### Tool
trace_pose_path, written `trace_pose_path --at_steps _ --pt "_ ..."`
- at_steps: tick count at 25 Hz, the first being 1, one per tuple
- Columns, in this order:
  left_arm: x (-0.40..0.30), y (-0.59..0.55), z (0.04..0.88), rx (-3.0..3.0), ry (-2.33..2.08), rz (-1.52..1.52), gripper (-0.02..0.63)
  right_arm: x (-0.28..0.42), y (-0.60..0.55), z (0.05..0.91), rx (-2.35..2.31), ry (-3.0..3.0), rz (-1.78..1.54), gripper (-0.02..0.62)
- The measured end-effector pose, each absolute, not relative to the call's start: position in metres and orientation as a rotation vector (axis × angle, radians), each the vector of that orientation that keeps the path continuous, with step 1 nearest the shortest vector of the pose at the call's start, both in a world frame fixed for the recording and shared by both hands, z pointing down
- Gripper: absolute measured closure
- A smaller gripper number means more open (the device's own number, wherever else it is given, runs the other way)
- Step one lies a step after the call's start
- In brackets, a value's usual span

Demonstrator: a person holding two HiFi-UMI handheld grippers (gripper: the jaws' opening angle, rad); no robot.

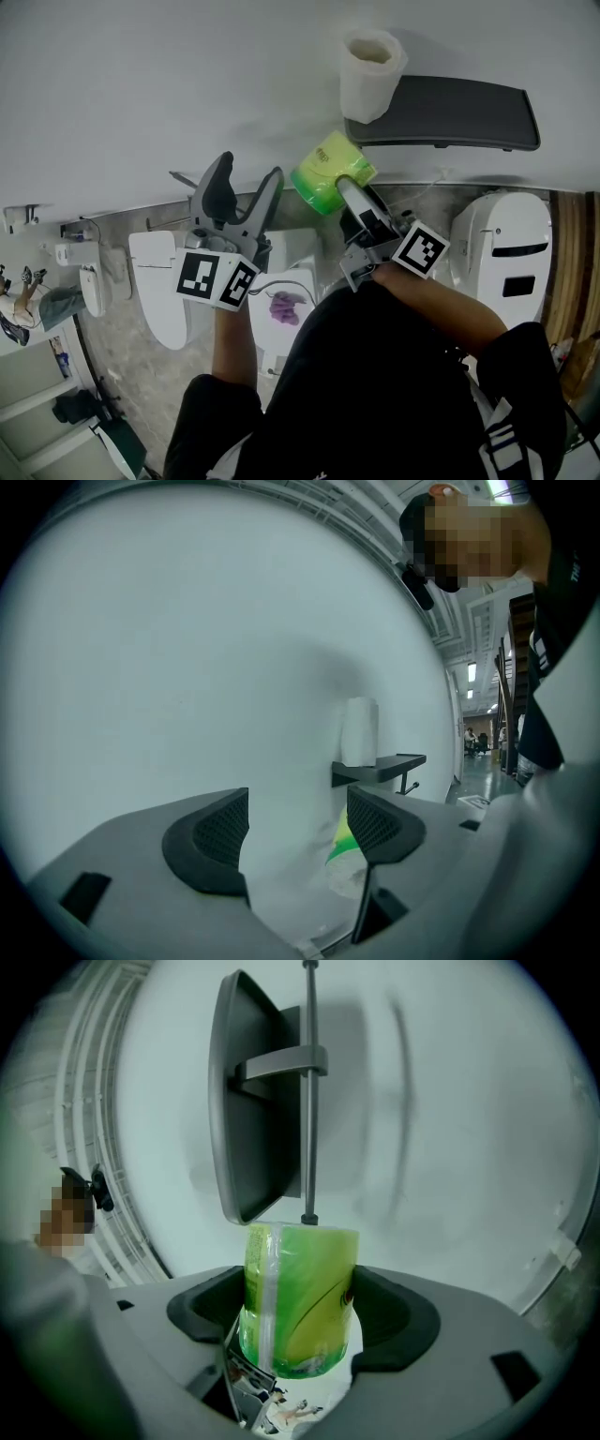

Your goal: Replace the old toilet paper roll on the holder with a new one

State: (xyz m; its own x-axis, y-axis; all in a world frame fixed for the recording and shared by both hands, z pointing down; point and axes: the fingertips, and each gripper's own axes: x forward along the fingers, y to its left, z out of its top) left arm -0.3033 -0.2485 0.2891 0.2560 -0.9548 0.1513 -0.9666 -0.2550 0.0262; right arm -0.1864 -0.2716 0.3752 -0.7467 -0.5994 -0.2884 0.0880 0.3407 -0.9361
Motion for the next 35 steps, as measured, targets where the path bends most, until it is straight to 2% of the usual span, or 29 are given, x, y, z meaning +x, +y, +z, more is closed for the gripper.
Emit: trace_pose_path --at_steps 10,27,35 --pt "-0.297 -0.250 0.287 2.421 -1.815 0.160 0.287 -0.173 -0.290 0.385 -0.552 1.742 -1.538 0.230" --pt "-0.278 -0.261 0.290 2.454 -1.767 0.177 0.285 -0.140 -0.310 0.387 -0.682 1.659 -1.506 0.230" --pt "-0.251 -0.272 0.296 2.480 -1.735 0.193 0.287 -0.100 -0.324 0.394 -0.735 1.622 -1.467 0.230"
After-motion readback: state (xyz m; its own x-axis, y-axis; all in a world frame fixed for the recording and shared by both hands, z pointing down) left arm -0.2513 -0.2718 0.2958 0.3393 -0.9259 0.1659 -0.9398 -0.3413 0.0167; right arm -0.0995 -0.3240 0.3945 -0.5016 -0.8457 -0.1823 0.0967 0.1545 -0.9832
